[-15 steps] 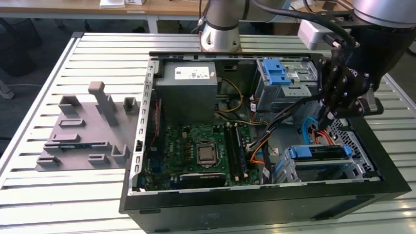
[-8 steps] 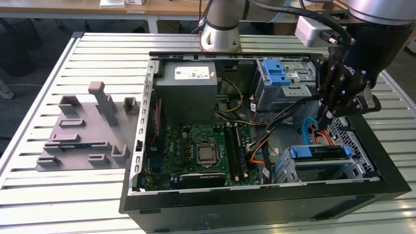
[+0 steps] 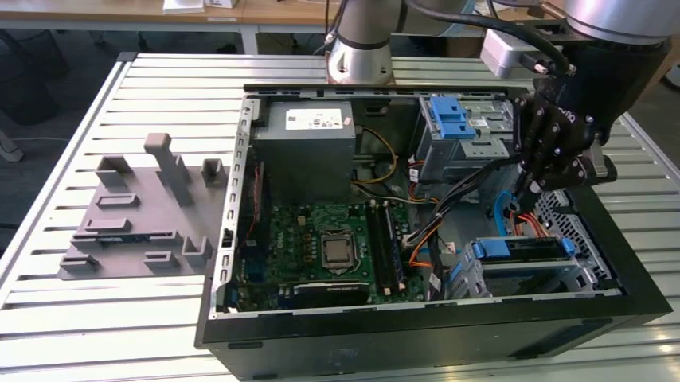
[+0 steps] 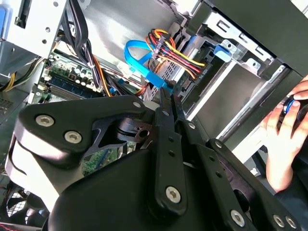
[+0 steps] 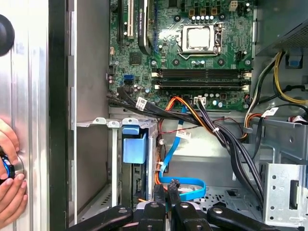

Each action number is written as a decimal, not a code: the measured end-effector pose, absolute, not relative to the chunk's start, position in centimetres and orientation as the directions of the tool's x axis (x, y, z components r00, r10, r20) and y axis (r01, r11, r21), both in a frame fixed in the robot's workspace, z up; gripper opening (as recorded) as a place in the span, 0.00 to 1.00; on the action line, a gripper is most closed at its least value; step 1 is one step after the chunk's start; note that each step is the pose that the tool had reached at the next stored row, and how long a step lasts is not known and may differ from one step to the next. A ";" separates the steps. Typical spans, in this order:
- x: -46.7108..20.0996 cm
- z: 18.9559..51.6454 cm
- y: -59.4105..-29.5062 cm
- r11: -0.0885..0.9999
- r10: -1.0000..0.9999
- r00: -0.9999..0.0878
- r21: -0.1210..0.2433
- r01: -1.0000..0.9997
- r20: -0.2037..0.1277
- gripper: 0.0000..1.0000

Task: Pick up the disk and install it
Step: 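Insert the second disk wire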

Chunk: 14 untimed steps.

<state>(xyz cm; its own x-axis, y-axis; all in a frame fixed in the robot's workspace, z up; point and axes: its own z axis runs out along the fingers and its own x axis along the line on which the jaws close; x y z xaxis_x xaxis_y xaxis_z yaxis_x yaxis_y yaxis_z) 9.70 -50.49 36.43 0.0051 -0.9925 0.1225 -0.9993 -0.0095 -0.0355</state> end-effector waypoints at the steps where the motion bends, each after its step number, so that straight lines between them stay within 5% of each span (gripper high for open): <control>1: 9.7 36.4 -50.5 -0.010 -0.992 0.005 -0.035 -0.999 0.123 0.17; 14: 9.7 35.8 -50.5 -0.010 -0.992 0.005 -0.035 -0.999 0.125 0.25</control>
